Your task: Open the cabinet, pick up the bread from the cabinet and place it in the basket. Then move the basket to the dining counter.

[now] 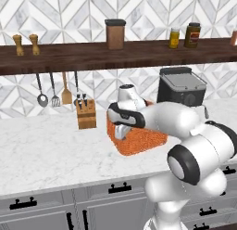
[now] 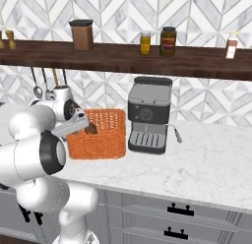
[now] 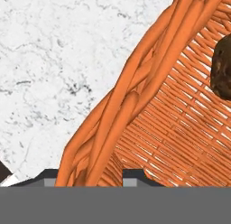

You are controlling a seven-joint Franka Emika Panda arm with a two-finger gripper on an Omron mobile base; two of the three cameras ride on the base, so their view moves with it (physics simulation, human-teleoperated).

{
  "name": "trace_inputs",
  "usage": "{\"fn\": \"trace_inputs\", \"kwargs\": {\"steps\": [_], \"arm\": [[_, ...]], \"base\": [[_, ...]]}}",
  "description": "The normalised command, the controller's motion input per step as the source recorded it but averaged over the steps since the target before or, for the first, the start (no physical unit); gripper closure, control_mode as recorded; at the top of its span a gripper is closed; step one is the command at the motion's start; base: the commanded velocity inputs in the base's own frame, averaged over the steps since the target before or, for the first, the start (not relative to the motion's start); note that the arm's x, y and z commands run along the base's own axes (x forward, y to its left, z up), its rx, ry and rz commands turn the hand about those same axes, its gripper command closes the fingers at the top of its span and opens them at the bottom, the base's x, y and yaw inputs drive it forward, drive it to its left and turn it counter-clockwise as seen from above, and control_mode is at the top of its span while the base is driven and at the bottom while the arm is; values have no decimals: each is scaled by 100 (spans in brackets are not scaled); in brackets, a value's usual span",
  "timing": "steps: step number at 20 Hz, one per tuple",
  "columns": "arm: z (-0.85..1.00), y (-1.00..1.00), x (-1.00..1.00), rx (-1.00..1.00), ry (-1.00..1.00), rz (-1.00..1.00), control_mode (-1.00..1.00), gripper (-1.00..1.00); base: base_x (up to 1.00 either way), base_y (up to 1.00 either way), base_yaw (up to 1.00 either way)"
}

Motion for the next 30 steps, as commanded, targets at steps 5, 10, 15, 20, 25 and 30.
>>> {"fn": "trace_inputs", "kwargs": {"steps": [5, 10, 15, 20, 25, 30], "arm": [[15, -4, -55, 0, 0, 28, -100, 100], [81, 1, -100, -7, -4, 40, -100, 100], [62, 12, -100, -9, -8, 52, -100, 100], [60, 0, -33, -1, -3, 54, -100, 100], [40, -2, 6, 0, -3, 58, -100, 100], [0, -26, 58, 0, 1, 44, -100, 100]], "base": [[0, 0, 0], [0, 0, 0], [0, 0, 0], [0, 0, 0], [0, 0, 0], [0, 0, 0]]}}
